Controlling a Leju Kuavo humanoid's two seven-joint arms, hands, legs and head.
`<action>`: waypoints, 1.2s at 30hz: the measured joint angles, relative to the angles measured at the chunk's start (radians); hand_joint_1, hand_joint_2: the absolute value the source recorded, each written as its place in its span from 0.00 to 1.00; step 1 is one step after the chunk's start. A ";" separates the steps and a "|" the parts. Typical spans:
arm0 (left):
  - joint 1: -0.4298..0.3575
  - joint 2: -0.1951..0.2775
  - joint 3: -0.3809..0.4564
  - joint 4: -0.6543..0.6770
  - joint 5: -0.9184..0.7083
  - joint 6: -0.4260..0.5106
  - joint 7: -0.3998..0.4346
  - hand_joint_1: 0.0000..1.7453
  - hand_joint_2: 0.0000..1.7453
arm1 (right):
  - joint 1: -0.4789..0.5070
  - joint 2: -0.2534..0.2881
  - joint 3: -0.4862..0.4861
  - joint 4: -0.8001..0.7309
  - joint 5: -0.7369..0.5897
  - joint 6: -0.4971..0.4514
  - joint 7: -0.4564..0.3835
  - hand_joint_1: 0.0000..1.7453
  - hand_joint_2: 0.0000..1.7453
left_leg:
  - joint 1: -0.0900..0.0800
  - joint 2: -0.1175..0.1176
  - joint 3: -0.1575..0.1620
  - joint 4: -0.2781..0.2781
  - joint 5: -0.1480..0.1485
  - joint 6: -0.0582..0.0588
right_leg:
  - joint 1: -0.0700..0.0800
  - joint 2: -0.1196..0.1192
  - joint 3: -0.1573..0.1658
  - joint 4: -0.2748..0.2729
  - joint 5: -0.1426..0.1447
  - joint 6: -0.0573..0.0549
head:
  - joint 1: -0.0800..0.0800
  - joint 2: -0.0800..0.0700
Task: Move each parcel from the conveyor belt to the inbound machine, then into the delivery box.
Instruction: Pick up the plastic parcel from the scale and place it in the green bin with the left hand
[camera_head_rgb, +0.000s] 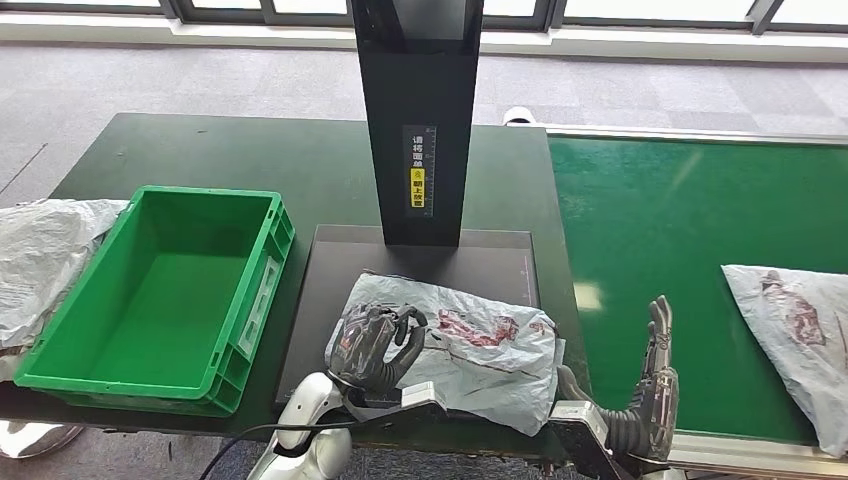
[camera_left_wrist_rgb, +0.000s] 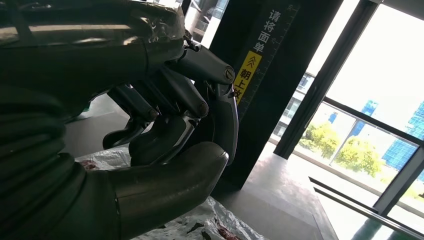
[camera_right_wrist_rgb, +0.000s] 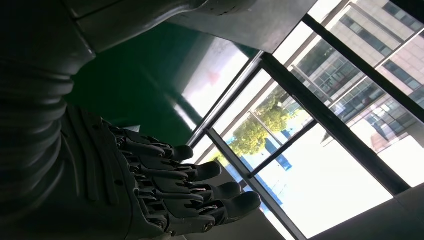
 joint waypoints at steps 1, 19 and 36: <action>0.000 0.000 0.000 0.000 0.000 0.000 0.000 0.74 1.00 | 0.000 0.000 0.000 0.000 0.000 0.000 0.000 0.00 1.00 | 0.000 0.000 0.000 0.000 0.000 0.000 | 0.000 0.000 0.000 0.000 0.000 0.000 | 0.000 0.000; -0.039 -0.009 0.005 0.209 0.177 0.222 -0.130 0.00 0.00 | -0.032 0.000 -0.001 0.084 0.003 -0.042 -0.047 0.00 1.00 | 0.000 0.000 0.000 0.000 0.000 0.000 | 0.000 0.000 -0.001 0.000 0.000 0.000 | 0.000 0.000; -0.053 -0.013 0.005 0.273 0.177 0.225 -0.131 0.00 0.00 | -0.039 -0.001 -0.001 0.121 0.003 -0.044 -0.048 0.00 1.00 | 0.000 0.000 -0.001 0.000 0.000 0.000 | 0.000 0.000 -0.001 0.000 0.000 0.000 | 0.000 0.000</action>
